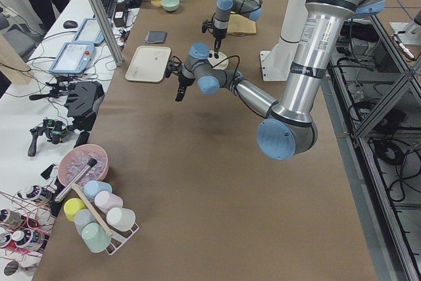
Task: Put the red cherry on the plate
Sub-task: 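Carry the cherries with the right gripper and lower them into the white bowl, then open the right gripper and withdraw it while the left arm retracts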
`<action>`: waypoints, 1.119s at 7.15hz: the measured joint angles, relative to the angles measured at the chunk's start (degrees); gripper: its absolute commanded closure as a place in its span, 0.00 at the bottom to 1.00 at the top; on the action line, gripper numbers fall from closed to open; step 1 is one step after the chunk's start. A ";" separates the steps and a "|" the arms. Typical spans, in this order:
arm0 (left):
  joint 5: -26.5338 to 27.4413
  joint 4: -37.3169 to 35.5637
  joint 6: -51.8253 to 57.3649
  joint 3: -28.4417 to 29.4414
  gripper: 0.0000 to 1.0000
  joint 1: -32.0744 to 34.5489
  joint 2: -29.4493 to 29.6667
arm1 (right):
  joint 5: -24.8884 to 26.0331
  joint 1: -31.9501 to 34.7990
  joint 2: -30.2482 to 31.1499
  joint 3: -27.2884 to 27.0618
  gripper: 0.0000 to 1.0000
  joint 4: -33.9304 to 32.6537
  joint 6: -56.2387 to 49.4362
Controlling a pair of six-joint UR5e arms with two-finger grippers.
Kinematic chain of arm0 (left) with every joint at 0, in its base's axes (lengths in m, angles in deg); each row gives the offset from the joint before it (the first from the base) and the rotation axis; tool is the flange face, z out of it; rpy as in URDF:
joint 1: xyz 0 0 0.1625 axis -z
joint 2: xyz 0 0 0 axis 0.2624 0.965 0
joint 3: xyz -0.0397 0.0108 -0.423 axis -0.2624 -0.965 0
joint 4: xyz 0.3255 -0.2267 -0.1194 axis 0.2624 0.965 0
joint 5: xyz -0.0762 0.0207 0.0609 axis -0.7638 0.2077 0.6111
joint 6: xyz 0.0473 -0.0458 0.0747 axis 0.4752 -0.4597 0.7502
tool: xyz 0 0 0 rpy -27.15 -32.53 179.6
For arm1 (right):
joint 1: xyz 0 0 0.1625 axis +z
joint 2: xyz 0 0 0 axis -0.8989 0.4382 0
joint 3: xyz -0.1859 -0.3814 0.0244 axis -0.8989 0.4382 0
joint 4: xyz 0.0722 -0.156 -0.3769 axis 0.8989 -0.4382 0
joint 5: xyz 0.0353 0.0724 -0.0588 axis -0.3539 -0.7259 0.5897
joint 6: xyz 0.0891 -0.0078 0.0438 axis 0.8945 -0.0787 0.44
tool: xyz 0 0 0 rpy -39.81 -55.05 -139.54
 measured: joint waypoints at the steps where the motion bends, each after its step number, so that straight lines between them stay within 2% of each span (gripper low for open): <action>1: 0.00 0.00 0.00 0.01 0.02 0.00 0.00 | 0.26 -0.61 -0.21 1.73 0.10 1.67 -0.17; 2: 0.00 0.00 0.00 0.01 0.02 0.00 0.00 | 0.33 -0.88 -0.27 3.01 0.00 3.41 -0.21; 5: -0.20 0.00 0.16 0.02 0.02 0.42 -0.02 | -1.07 0.36 -0.91 1.43 0.00 3.73 0.09; 7: -2.35 -0.09 3.36 -0.42 0.02 2.42 -0.90 | -7.09 5.78 -0.85 -3.39 0.00 -0.33 -0.43; 8: -5.25 -0.21 6.37 -0.98 0.02 4.29 -2.32 | -10.56 9.84 -0.55 -5.99 0.00 -4.15 -1.59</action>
